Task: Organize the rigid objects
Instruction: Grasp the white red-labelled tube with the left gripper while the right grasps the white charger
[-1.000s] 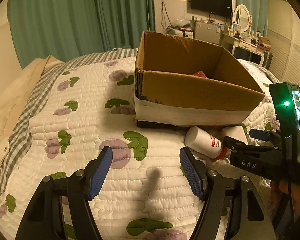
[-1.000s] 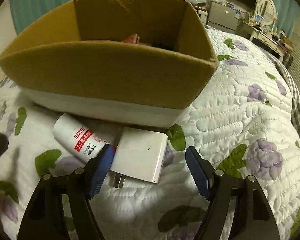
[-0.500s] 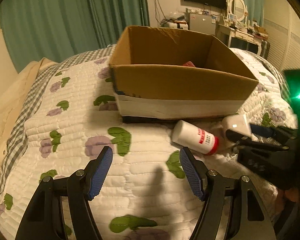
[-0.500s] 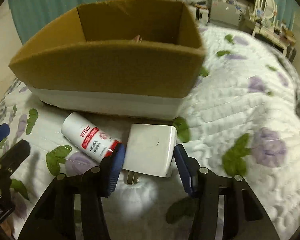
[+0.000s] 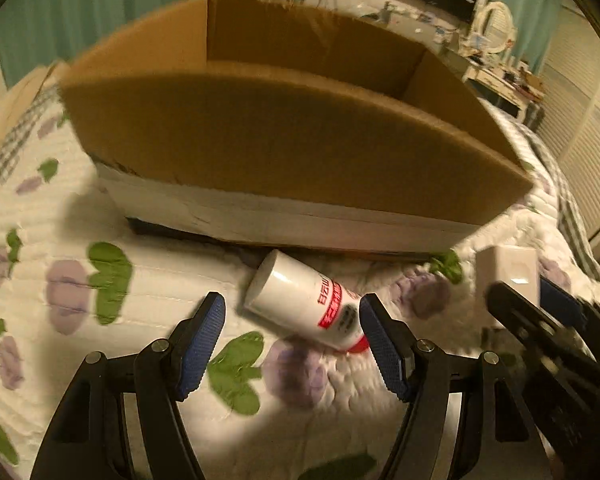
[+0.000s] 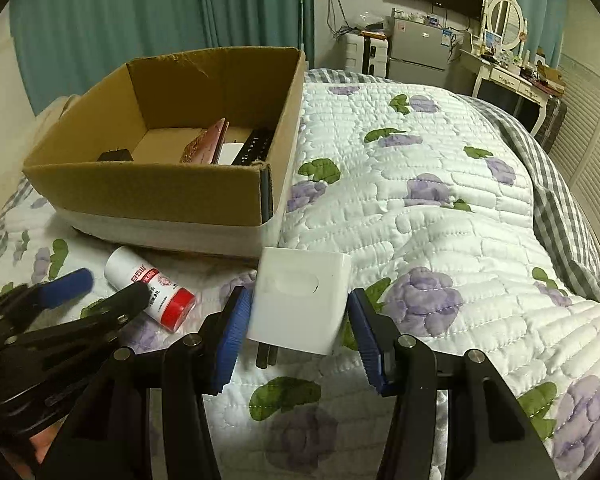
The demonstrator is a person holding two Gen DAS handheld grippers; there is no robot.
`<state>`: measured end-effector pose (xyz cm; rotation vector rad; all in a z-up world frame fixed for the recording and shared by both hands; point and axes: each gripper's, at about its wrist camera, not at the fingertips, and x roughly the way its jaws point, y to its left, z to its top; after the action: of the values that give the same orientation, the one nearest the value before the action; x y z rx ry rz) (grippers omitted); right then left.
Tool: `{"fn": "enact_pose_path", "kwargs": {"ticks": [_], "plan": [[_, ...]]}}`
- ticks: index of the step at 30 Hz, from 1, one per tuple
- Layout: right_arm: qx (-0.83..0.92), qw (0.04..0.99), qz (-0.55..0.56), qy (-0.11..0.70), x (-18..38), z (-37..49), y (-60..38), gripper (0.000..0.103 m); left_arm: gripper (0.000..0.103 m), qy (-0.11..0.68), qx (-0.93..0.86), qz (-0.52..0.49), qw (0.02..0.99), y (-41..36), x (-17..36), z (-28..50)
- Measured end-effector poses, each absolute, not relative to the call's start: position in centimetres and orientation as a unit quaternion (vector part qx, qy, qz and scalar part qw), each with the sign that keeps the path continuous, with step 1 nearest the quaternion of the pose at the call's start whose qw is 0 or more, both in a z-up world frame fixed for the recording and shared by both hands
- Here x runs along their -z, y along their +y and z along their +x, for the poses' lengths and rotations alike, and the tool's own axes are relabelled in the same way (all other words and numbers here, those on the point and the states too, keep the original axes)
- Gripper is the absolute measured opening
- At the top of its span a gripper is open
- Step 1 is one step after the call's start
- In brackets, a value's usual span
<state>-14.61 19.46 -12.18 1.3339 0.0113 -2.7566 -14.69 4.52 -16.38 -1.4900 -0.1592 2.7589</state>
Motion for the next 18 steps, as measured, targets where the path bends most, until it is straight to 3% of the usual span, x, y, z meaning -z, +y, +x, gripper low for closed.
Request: {"fn": "enact_pose_path", "kwargs": {"ticks": [6, 7, 8, 15, 18], "plan": [[0.894, 0.038, 0.446, -0.011, 12.9, -15.2, 20.0, 0.050, 0.070, -0.062, -0.881, -0.470, -0.013, 5.4, 17.5, -16.2], [0.894, 0.037, 0.447, -0.009, 13.0, -15.3, 19.9, 0.043, 0.069, -0.052, -0.881, -0.469, -0.013, 5.8, 17.5, -16.2], [0.895, 0.033, 0.446, -0.005, 13.0, -15.3, 19.9, 0.017, 0.068, -0.046, -0.883, -0.468, -0.010, 6.0, 17.5, -16.1], [0.893, 0.041, 0.447, -0.004, 12.9, -15.2, 19.8, 0.016, 0.056, -0.090, -0.875, -0.475, 0.039, 3.8, 16.3, -14.4], [0.889, 0.048, 0.456, 0.000, 13.0, -15.3, 19.6, 0.027, 0.053, -0.094, -0.871, -0.478, 0.062, 3.2, 15.8, -13.4]]}}
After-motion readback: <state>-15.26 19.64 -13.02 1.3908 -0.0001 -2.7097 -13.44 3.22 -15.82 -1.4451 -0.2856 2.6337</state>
